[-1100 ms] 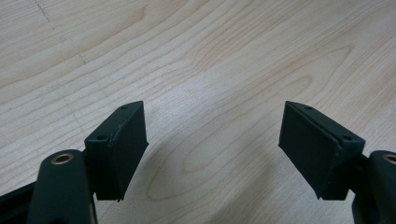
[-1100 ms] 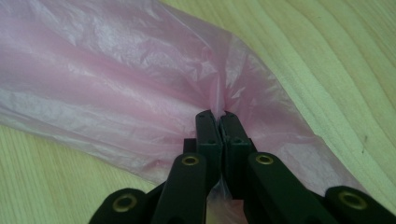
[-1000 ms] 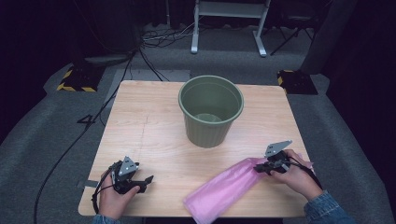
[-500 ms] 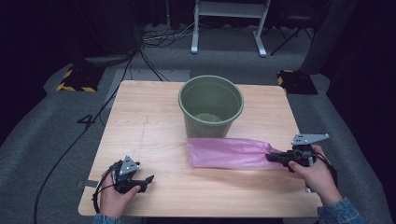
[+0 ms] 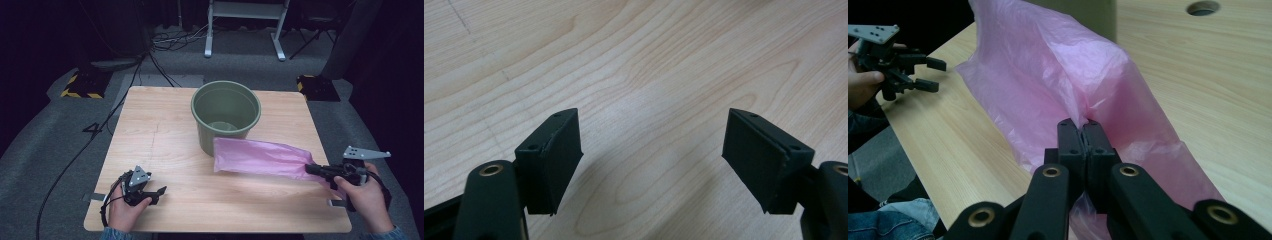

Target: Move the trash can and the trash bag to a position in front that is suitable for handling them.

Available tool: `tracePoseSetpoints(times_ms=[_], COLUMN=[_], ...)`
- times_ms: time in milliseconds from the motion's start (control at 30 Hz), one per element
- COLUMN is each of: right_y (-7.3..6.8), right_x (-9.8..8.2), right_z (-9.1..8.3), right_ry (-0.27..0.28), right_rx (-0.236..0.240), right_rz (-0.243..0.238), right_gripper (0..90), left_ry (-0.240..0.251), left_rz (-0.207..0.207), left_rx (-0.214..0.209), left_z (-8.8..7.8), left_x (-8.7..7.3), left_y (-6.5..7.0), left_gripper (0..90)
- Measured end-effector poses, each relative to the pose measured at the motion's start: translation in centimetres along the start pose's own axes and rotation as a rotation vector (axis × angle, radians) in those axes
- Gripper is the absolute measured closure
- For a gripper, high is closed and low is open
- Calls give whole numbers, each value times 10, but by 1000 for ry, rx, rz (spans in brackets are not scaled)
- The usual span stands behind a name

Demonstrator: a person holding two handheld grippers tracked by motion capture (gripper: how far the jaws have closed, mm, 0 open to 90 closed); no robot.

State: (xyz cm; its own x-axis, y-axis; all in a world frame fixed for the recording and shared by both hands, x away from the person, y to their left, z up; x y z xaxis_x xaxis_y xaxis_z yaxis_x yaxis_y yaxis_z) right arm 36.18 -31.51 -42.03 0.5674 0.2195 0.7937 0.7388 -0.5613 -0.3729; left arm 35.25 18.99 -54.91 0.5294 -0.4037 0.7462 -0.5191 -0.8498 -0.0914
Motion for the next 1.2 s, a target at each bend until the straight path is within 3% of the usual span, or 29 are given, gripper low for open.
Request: tracePoseSetpoints(times_ms=[433, 700, 900, 1200], right_y=[23, 44, 61, 68], right_x=[-28, -34, -32, -22], right_z=[-62, -77, -63, -4], right_ry=[58, 65, 71, 30], right_rx=[-173, -284, -336, -327], right_rz=[83, 123, 160, 142], right_gripper=[893, 893, 892, 888], left_ry=[20, 12, -8, -5], left_rz=[3, 2, 22, 9], left_rx=[0, 23, 42, 43], left_z=[10, 9, 7, 3], left_x=[12, 12, 7, 4], left_y=[4, 1, 1, -1], left_gripper=[234, 236, 236, 237])
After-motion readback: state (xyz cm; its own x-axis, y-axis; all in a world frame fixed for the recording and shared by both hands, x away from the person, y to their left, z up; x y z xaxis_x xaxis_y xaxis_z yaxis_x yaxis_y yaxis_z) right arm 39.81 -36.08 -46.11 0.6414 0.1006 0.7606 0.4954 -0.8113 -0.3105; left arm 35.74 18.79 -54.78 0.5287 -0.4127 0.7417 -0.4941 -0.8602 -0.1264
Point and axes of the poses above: each handheld gripper's, and its own axes: z roughly forward along the jaws, x roughly out of its top, y roughly to its right, the point moved 8 cm from there along z, roughly forward along the jaws, and after that the axes turned 10 degrees about x, right-handed, at the moved point
